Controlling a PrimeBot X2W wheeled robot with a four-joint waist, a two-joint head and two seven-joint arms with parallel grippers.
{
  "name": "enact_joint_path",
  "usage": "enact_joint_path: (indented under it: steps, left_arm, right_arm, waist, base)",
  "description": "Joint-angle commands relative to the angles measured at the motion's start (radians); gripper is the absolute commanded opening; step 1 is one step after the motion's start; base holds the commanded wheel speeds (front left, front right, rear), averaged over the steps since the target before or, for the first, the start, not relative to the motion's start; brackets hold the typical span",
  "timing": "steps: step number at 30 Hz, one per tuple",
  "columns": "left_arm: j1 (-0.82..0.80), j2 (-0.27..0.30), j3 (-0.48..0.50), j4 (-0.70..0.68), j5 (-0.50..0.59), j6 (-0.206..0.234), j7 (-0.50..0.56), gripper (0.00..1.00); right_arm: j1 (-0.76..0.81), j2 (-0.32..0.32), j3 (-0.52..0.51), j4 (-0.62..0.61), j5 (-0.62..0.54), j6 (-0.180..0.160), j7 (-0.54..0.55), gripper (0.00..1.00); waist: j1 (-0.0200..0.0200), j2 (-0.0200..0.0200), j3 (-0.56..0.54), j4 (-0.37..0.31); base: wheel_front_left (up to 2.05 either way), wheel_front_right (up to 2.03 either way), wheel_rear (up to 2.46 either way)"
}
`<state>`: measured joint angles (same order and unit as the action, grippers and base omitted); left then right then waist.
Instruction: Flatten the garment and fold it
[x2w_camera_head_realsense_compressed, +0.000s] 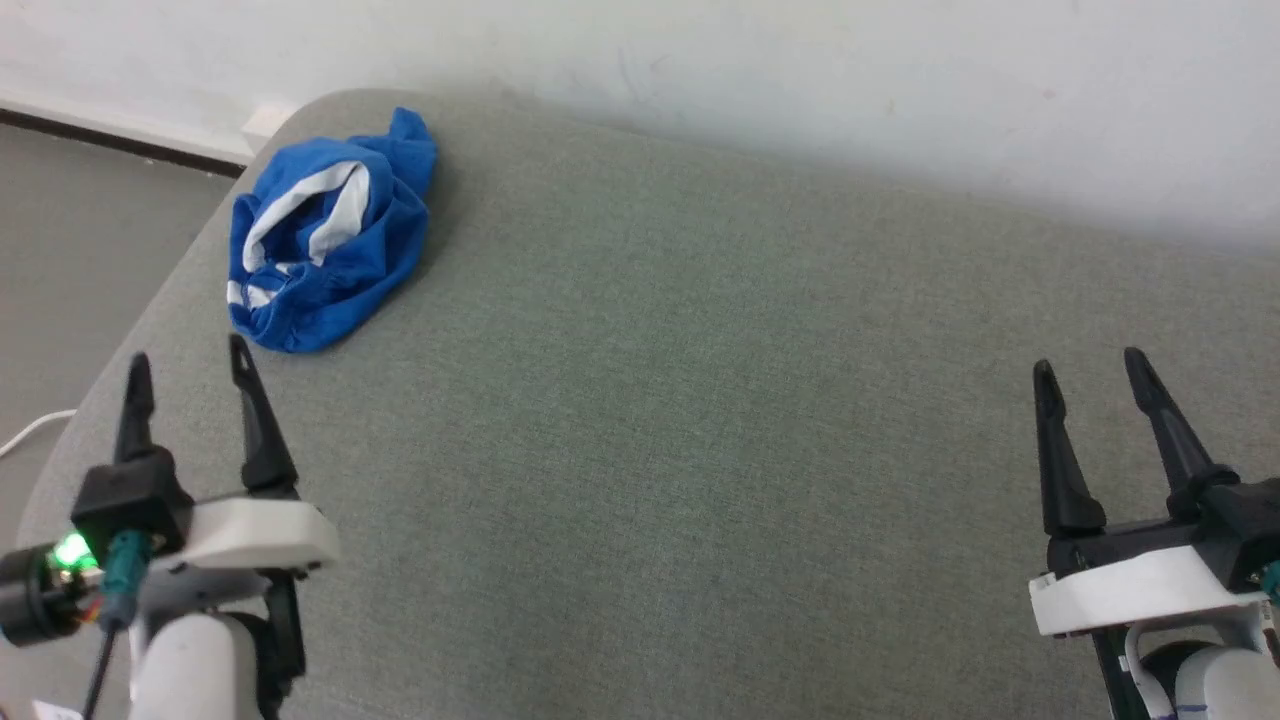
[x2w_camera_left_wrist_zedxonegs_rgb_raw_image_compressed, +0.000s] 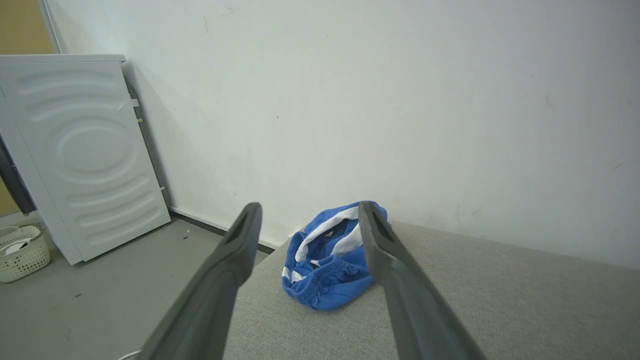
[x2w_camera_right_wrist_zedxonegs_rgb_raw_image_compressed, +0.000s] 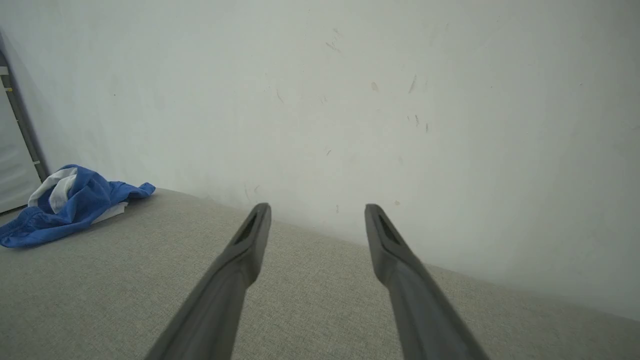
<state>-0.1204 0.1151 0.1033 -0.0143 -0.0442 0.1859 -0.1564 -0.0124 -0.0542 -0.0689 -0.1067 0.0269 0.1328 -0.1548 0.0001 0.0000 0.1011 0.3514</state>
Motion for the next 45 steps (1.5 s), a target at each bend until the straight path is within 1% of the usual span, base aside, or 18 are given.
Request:
enact_joint_path:
  steps: [1, 3, 7, 10, 14, 17, 21, 22, 25, 28, 31, 34, 38, 40, 41, 42, 45]
  left_arm:
    - [-0.039, 0.016, 0.019, 0.015, -0.007, -0.004, -0.010, 1.00]
    - [-0.083, 0.033, 0.038, 0.035, -0.016, -0.017, -0.014, 1.00]
    - [-0.199, 0.098, 0.062, 0.095, -0.025, -0.074, -0.022, 1.00]
    - [-0.290, 0.137, 0.081, 0.159, -0.040, -0.103, -0.029, 1.00]
    - [-0.410, 0.194, 0.098, 0.273, -0.063, -0.137, -0.036, 1.00]
    - [-0.511, 0.240, 0.098, 0.364, -0.086, -0.174, -0.008, 1.00]
    - [-0.645, 0.293, 0.068, 0.477, -0.104, -0.231, 0.082, 1.00]
    - [-0.645, 0.293, 0.068, 0.477, -0.104, -0.231, 0.082, 1.00]
    - [-0.733, 0.318, 0.033, 0.567, -0.121, -0.266, 0.188, 1.00]
    - [-0.812, 0.335, 0.002, 0.640, -0.164, -0.288, 0.293, 1.00]
    - [-0.875, 0.352, -0.041, 0.692, -0.222, -0.297, 0.402, 1.00]
    - [-0.914, 0.384, -0.117, 0.723, -0.298, -0.301, 0.532, 1.00]
    - [-0.947, 0.436, -0.188, 0.744, -0.397, -0.305, 0.638, 1.00]
    - [-0.949, 0.458, -0.237, 0.768, -0.430, -0.308, 0.708, 1.00]
    - [-0.949, 0.470, -0.269, 0.771, -0.436, -0.309, 0.728, 1.00]
    - [-0.955, 0.477, -0.280, 0.781, -0.451, -0.310, 0.733, 1.00]
    - [-0.961, 0.471, -0.317, 0.831, -0.507, -0.313, 0.773, 1.00]
  right_arm:
    - [-0.009, 0.002, -0.008, -0.011, -0.009, -0.001, -0.011, 1.00]
    - [-0.017, 0.002, -0.010, -0.018, -0.017, -0.001, -0.015, 1.00]
    - [-0.042, 0.002, -0.011, -0.036, -0.045, -0.001, -0.024, 1.00]
    - [-0.066, 0.003, -0.014, -0.049, -0.066, -0.001, -0.030, 1.00]
    - [-0.092, 0.003, -0.011, -0.068, -0.090, -0.002, -0.038, 1.00]
    - [-0.111, 0.003, -0.013, -0.080, -0.107, -0.002, -0.045, 1.00]
    - [-0.138, -0.005, -0.010, -0.096, -0.123, -0.002, -0.053, 1.00]
    - [-0.138, -0.005, -0.010, -0.096, -0.123, -0.002, -0.053, 1.00]
    - [-0.160, -0.009, -0.008, -0.110, -0.129, -0.002, -0.059, 1.00]
    - [-0.174, -0.007, -0.011, -0.126, -0.135, -0.002, -0.066, 1.00]
    - [-0.181, -0.005, 0.000, -0.145, -0.140, -0.002, -0.072, 1.00]
    - [-0.191, -0.003, 0.005, -0.156, -0.142, -0.002, -0.078, 1.00]
    - [-0.205, -0.001, 0.006, -0.167, -0.144, -0.002, -0.086, 1.00]
    - [-0.212, -0.001, 0.006, -0.172, -0.148, -0.002, -0.091, 1.00]
    - [-0.215, 0.000, 0.003, -0.175, -0.149, -0.002, -0.093, 1.00]
    - [-0.220, 0.000, 0.001, -0.179, -0.150, -0.002, -0.095, 1.00]
    - [-0.232, 0.000, 0.002, -0.182, -0.154, -0.002, -0.101, 1.00]
  waist:
    - [-0.0001, 0.0000, 0.028, 0.008]
    - [-0.0001, 0.0000, 0.050, 0.009]
    - [-0.0001, 0.0000, 0.107, 0.010]
    - [-0.0001, 0.0000, 0.151, 0.010]
    - [-0.0001, 0.0000, 0.206, 0.005]
    - [-0.0001, 0.0000, 0.248, 0.004]
    - [-0.0001, 0.0000, 0.304, 0.004]
    - [-0.0001, 0.0000, 0.304, 0.004]
    - [-0.0001, 0.0000, 0.341, 0.000]
    - [-0.0001, 0.0000, 0.378, -0.007]
    - [-0.0001, 0.0000, 0.417, -0.020]
    - [-0.0001, 0.0000, 0.453, -0.035]
    - [-0.0001, 0.0000, 0.501, -0.050]
    - [-0.0001, 0.0000, 0.521, -0.056]
    - [-0.0001, 0.0000, 0.531, -0.056]
    - [-0.0001, 0.0000, 0.541, -0.057]
    - [-0.0001, 0.0000, 0.564, -0.057]
  base:
    - [0.00, 0.00, 0.00]
    - [0.00, 0.00, 0.00]
    - [0.00, 0.00, 0.00]
    - [0.00, 0.00, 0.00]
    - [0.00, 0.00, 0.00]
    - [0.00, 0.00, 0.00]
    - [0.00, 0.00, 0.00]
    - [0.00, 0.00, 0.00]
    - [0.00, 0.00, 0.00]
    - [0.00, 0.00, 0.00]
    - [0.00, 0.00, 0.00]
    - [0.00, 0.00, 0.00]
    - [0.00, 0.00, 0.00]
    - [0.00, 0.00, 0.00]
    - [0.00, 0.00, 0.00]
    - [0.00, 0.00, 0.00]
    - [0.00, 0.00, 0.00]
